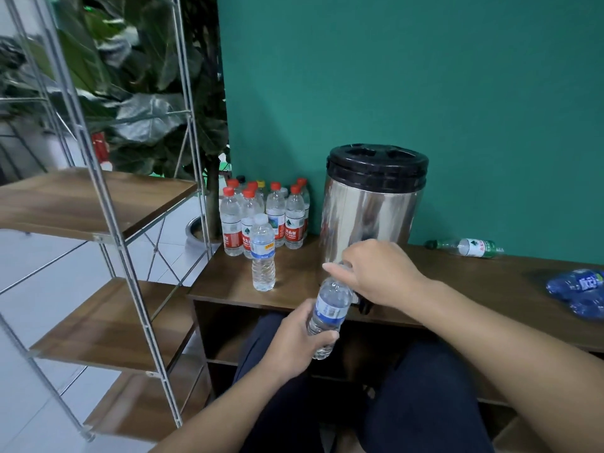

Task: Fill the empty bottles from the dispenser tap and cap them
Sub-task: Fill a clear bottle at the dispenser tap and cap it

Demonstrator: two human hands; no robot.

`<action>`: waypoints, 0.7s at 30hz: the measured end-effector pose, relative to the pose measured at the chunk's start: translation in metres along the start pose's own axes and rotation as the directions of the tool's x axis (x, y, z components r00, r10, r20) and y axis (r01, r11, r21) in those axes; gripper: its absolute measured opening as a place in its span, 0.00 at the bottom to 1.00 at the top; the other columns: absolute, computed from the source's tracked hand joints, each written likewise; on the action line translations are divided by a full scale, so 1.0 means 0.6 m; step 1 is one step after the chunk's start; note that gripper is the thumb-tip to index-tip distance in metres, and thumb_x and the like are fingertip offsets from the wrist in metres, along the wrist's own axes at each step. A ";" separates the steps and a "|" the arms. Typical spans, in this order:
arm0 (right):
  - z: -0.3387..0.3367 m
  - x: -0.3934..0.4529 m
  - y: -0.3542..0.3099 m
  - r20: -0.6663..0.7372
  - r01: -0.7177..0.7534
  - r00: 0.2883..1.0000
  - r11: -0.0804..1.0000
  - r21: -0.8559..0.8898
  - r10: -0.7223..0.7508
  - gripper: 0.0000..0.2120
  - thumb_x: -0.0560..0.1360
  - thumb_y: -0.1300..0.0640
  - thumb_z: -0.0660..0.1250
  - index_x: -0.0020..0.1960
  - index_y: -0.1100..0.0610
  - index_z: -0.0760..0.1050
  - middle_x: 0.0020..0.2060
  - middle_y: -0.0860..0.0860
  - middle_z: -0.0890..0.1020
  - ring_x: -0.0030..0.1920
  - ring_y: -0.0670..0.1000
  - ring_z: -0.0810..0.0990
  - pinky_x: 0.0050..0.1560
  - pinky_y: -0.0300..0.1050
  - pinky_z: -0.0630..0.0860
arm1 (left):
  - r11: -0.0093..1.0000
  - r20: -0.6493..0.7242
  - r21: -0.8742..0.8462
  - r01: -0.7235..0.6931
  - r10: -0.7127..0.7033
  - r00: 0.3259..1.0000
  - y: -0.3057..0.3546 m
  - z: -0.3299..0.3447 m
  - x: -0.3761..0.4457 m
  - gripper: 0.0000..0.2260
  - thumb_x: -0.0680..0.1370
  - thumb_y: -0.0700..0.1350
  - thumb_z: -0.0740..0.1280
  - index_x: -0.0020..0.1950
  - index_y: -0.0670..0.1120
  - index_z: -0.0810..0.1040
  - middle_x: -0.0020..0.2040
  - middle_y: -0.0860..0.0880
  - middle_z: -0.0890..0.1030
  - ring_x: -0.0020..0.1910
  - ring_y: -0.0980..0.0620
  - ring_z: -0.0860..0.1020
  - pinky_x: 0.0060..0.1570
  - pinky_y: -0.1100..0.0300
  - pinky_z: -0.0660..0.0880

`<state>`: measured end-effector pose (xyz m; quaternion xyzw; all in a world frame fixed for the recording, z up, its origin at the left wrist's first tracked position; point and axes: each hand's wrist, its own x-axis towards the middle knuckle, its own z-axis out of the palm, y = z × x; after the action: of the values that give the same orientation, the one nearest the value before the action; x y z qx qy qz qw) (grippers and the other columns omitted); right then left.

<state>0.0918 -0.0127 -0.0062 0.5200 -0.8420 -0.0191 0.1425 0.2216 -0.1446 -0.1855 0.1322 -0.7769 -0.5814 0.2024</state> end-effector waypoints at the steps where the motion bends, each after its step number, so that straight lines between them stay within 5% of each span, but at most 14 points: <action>1: -0.002 0.006 -0.001 -0.006 -0.006 1.000 0.999 0.048 0.006 0.32 0.86 0.28 0.53 0.38 0.52 0.72 0.35 0.48 0.77 0.36 0.51 0.77 0.39 0.53 0.76 | 1.000 -0.005 0.001 -0.001 0.001 1.000 0.004 -0.008 0.001 0.22 0.77 0.42 0.79 0.68 0.56 0.81 0.60 0.56 0.87 0.61 0.55 0.85 0.65 0.55 0.81; 4: -0.012 0.020 -0.004 -0.004 0.050 0.999 0.980 0.193 -0.050 0.28 0.84 0.27 0.56 0.57 0.49 0.81 0.49 0.44 0.80 0.45 0.49 0.79 0.48 0.53 0.79 | 1.000 -0.012 0.022 -0.005 0.005 1.000 0.014 -0.033 0.007 0.21 0.78 0.44 0.79 0.69 0.57 0.80 0.61 0.57 0.87 0.61 0.57 0.85 0.66 0.53 0.81; 6: -0.018 0.031 -0.003 0.008 0.126 0.991 0.955 0.269 -0.133 0.27 0.86 0.30 0.58 0.75 0.45 0.76 0.59 0.41 0.78 0.51 0.45 0.78 0.55 0.50 0.80 | 1.000 -0.026 0.027 -0.009 0.010 1.000 0.020 -0.049 0.015 0.20 0.79 0.45 0.79 0.69 0.57 0.80 0.61 0.58 0.87 0.61 0.58 0.85 0.67 0.53 0.81; 8: -0.025 0.043 -0.002 0.020 0.189 0.979 0.942 0.276 -0.202 0.22 0.89 0.38 0.60 0.79 0.44 0.72 0.62 0.41 0.76 0.49 0.39 0.75 0.55 0.45 0.76 | 0.999 -0.047 0.027 -0.018 0.019 0.999 0.024 -0.064 0.024 0.21 0.79 0.45 0.80 0.70 0.58 0.80 0.62 0.59 0.87 0.62 0.58 0.85 0.68 0.51 0.81; 12: -0.031 0.075 -0.003 0.025 0.228 0.970 0.939 0.259 -0.242 0.15 0.91 0.46 0.60 0.75 0.45 0.75 0.63 0.43 0.76 0.52 0.42 0.78 0.58 0.48 0.79 | 0.999 -0.086 0.034 -0.018 0.021 0.996 0.025 -0.086 0.041 0.21 0.79 0.47 0.80 0.70 0.58 0.80 0.62 0.59 0.87 0.63 0.59 0.85 0.69 0.50 0.80; 16: -0.033 0.109 -0.010 0.047 0.190 0.976 0.934 0.304 -0.213 0.09 0.88 0.44 0.65 0.60 0.46 0.81 0.50 0.44 0.79 0.48 0.47 0.80 0.54 0.54 0.81 | 0.998 -0.136 0.058 -0.004 0.012 0.991 0.014 -0.095 0.057 0.21 0.79 0.47 0.81 0.70 0.59 0.80 0.61 0.60 0.87 0.61 0.61 0.84 0.67 0.52 0.81; 21: 0.000 0.149 -0.038 -0.039 0.001 0.999 0.968 0.249 0.009 0.22 0.86 0.35 0.66 0.47 0.53 0.80 0.38 0.49 0.82 0.42 0.52 0.81 0.45 0.53 0.79 | 0.998 -0.258 0.050 0.022 -0.009 0.966 0.000 -0.079 0.079 0.20 0.79 0.47 0.81 0.68 0.57 0.81 0.57 0.60 0.87 0.57 0.62 0.85 0.60 0.59 0.82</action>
<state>0.0742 -0.1019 0.0096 0.5324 -0.8357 0.0973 0.0929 0.2019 -0.2059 -0.1662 0.2179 -0.7580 -0.5402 0.2936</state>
